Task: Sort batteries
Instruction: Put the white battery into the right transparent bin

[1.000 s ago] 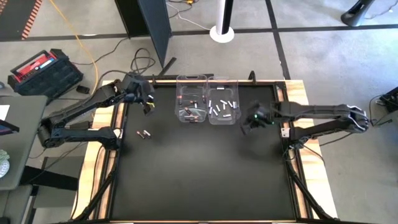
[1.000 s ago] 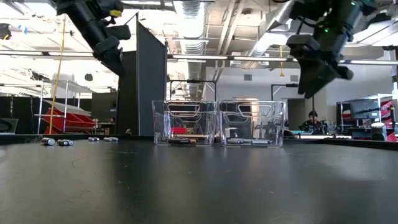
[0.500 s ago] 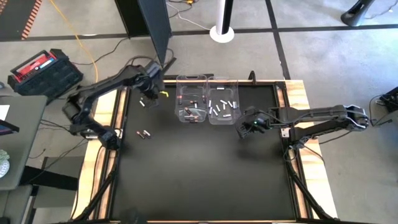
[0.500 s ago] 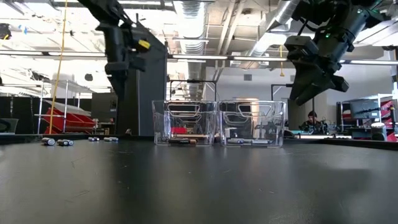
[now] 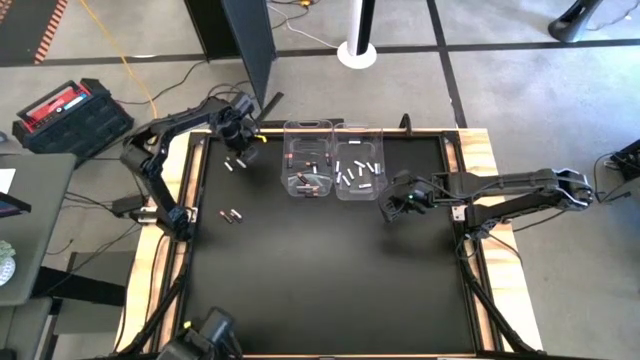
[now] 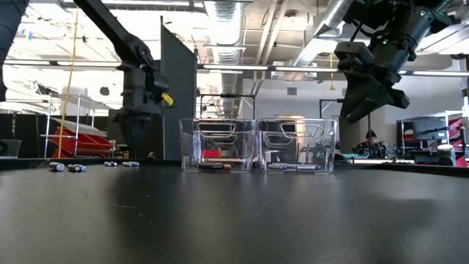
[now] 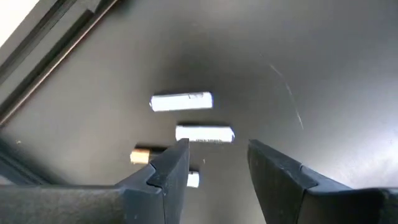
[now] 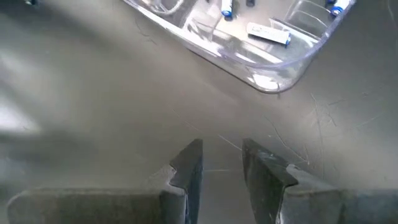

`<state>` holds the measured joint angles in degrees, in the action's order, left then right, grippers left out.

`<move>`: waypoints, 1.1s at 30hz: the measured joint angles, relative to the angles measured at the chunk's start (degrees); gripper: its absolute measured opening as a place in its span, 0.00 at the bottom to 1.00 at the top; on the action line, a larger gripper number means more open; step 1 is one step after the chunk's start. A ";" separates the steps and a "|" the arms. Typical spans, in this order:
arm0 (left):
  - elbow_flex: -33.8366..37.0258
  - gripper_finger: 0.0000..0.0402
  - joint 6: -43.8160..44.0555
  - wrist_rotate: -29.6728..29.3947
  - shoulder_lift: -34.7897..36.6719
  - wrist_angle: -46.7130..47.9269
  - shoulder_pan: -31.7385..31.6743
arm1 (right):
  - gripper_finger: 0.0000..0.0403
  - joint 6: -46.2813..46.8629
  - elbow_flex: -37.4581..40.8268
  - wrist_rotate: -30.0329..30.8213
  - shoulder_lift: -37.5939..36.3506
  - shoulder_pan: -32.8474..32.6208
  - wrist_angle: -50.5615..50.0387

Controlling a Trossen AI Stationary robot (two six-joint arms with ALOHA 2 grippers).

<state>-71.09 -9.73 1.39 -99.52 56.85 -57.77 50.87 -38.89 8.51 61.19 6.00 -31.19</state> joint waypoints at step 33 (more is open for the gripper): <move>0.00 0.63 2.35 -5.06 -2.52 -6.90 -1.22 | 0.31 2.31 -0.04 0.12 0.00 0.09 4.76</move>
<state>-71.09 -7.38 -3.67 -102.04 49.95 -58.98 53.18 -38.94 8.63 61.19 6.09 -26.42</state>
